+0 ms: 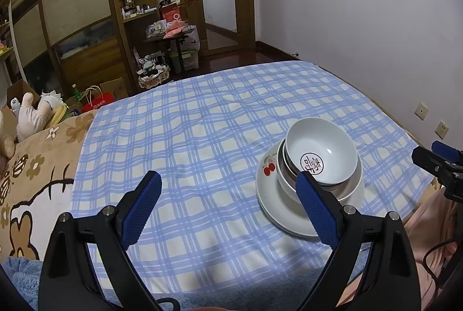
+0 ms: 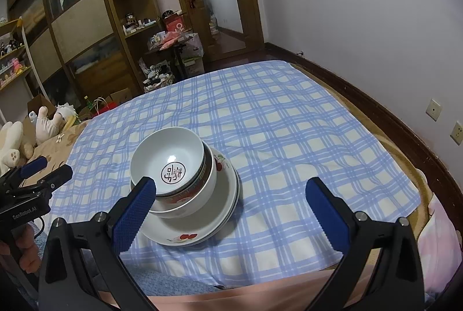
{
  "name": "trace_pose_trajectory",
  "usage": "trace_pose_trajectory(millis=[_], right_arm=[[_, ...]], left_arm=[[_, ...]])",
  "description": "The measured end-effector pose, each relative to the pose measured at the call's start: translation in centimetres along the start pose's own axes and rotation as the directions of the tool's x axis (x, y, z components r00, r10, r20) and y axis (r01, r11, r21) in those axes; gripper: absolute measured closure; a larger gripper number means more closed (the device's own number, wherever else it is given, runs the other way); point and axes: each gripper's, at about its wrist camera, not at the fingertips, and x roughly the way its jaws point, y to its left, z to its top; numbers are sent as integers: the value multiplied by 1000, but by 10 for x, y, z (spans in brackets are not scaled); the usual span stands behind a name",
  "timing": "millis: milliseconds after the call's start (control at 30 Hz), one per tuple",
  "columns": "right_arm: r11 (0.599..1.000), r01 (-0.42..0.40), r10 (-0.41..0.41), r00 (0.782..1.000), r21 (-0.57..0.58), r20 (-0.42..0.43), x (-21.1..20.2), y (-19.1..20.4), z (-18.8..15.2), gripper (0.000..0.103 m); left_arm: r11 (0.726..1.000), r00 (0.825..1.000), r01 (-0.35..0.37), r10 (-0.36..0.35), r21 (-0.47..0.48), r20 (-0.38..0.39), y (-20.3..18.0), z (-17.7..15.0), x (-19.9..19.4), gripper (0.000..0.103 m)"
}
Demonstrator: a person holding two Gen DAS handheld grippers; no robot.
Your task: Organize plates and bowls
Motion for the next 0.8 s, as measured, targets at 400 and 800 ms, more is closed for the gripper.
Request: trace_pose_trajectory(millis=[400,800], right_arm=[[1000,12,-12,1000,-4,2,-1,0,1,0],[1000,10,-10,1000,-3,2,-1,0,1,0]], left_arm=[[1000,1000,-14,14,4,6,0,1,-1,10],[1000,1000,-16,16,3,7,0,2,-1,11]])
